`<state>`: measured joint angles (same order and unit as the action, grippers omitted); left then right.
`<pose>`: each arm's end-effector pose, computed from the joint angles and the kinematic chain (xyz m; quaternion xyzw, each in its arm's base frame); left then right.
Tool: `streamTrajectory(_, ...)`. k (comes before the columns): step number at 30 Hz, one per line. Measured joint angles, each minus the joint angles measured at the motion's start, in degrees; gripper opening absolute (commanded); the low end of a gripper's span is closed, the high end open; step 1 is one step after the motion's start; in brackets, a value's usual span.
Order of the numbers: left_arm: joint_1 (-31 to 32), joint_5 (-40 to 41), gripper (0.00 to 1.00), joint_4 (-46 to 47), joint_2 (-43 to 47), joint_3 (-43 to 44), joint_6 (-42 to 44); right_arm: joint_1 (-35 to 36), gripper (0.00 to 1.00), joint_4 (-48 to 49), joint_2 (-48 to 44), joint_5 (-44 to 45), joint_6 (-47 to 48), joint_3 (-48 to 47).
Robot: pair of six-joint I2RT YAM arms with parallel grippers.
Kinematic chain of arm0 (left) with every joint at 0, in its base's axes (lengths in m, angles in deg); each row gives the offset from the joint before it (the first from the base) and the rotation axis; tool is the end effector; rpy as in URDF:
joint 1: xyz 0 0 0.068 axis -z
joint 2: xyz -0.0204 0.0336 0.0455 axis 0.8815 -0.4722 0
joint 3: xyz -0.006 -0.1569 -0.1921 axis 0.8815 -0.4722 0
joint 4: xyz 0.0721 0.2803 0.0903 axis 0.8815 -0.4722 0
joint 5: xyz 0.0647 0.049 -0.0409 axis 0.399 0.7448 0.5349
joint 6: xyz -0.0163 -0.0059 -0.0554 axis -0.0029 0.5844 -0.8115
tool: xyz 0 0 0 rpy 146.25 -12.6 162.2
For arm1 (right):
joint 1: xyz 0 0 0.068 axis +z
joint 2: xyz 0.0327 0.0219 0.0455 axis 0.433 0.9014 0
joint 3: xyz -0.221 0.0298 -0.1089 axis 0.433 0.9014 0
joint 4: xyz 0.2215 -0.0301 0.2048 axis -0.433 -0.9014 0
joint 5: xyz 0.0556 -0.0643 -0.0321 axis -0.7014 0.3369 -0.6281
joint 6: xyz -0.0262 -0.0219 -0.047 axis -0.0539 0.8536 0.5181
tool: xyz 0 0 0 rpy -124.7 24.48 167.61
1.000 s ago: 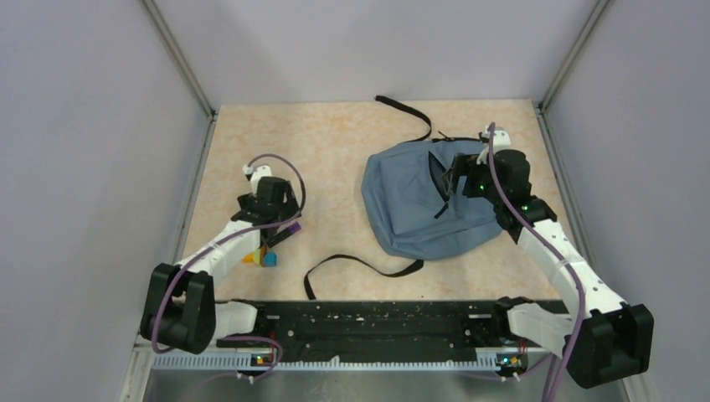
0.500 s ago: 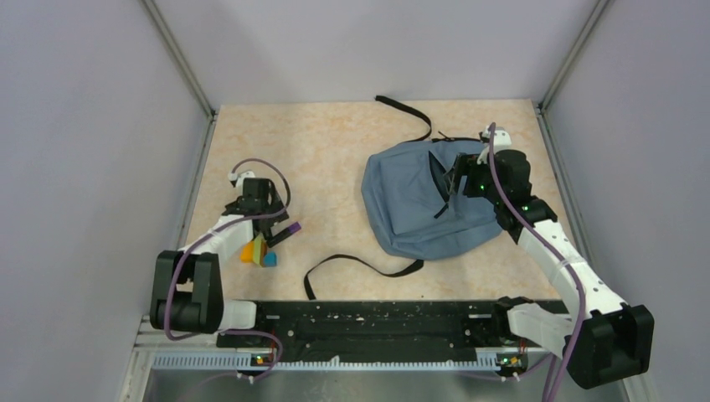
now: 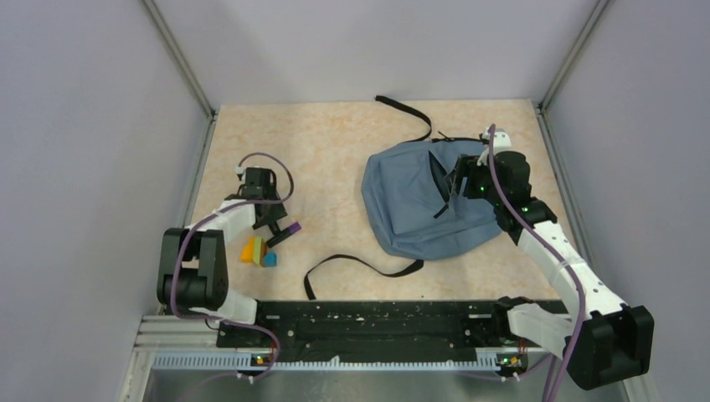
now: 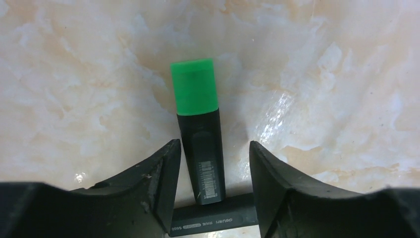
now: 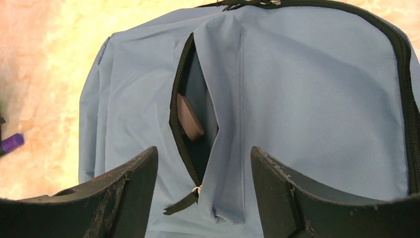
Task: Pack the student bag
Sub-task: Pick up the stationery from the center of the board.
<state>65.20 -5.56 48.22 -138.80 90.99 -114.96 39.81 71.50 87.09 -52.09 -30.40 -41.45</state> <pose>0.3173 -0.0111 0.1067 -0.2193 0.9302 0.0127 0.2941 0.2903 0.0760 0.2617 -0.0329 0.8435 0.1492 0.5149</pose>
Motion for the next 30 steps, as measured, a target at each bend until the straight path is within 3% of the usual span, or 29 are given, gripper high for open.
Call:
streamTrajectory(2,0.0,-0.1,0.49,-0.7,-1.1,1.4,0.1,0.0,0.66,0.0,0.0,0.1,0.0,0.0)
streamTrajectory(9,-0.1,-0.2,0.42,-3.1,-3.9,3.7,1.0,0.0,0.65,0.0,-0.2,0.2,0.0,0.0)
streamTrajectory(15,-0.1,0.0,0.21,-4.3,-5.3,5.4,1.8,0.0,0.65,0.0,-0.3,0.3,0.0,0.0)
streamTrajectory(17,-0.1,-0.1,0.18,-4.3,-5.3,5.4,1.9,0.0,0.64,0.0,-0.3,0.4,0.0,0.0)
streamTrajectory(21,-0.1,-1.8,0.17,-3.8,-3.0,3.8,1.9,0.0,0.65,0.0,-0.3,0.3,-0.1,0.0)
streamTrajectory(25,0.6,-5.6,0.18,-2.4,4.9,0.5,3.0,0.0,0.77,0.0,-0.7,-0.7,-0.6,0.0)
streamTrajectory(30,9.0,-9.8,0.19,2.0,16.1,-0.3,6.3,0.0,0.80,0.3,-0.9,-7.4,-2.3,0.0)
